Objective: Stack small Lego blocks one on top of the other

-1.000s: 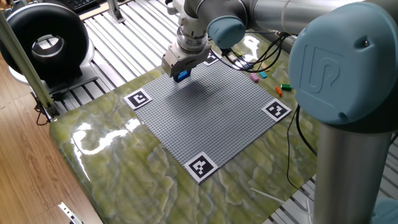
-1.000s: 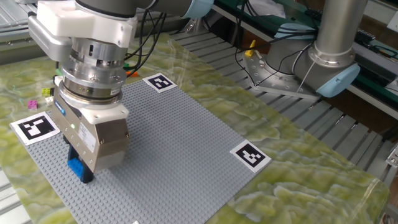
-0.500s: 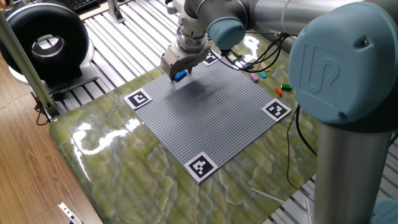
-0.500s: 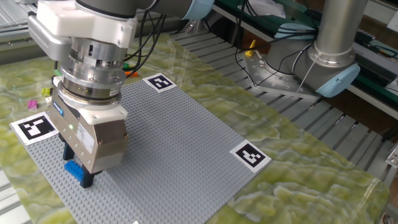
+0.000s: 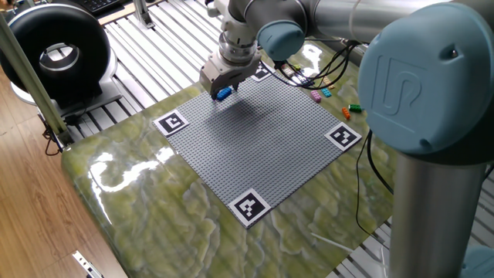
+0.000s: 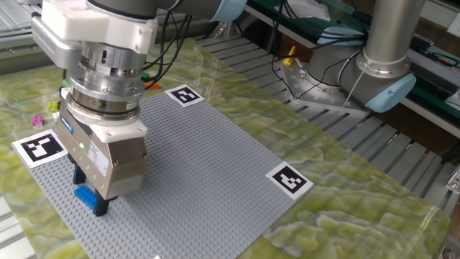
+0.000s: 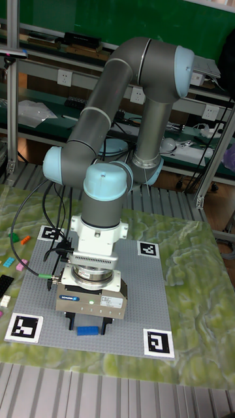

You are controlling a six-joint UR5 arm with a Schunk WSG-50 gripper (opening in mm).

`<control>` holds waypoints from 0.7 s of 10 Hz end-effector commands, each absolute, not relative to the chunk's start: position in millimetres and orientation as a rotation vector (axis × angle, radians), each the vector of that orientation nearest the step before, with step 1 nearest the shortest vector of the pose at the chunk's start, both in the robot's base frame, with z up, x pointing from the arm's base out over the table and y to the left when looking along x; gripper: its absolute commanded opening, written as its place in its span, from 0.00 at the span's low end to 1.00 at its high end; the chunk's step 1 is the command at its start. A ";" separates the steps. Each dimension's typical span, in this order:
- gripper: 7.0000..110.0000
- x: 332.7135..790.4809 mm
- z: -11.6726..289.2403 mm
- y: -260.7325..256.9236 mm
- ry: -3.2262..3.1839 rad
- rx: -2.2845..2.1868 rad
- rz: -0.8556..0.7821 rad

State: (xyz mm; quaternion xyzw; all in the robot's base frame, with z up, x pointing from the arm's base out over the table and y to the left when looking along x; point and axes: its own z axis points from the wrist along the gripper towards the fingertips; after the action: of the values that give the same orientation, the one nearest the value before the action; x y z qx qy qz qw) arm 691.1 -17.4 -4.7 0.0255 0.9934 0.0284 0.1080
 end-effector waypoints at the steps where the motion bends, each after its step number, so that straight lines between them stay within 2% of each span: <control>1: 0.57 691.3 5.1 -21.3 2.929 0.032 0.090; 7: 0.57 714.1 29.7 22.8 2.861 -0.459 0.125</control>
State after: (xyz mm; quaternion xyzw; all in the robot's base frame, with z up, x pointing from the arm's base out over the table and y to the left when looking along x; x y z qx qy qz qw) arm 702.3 3.2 17.1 -0.0918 0.9894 0.0307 0.1084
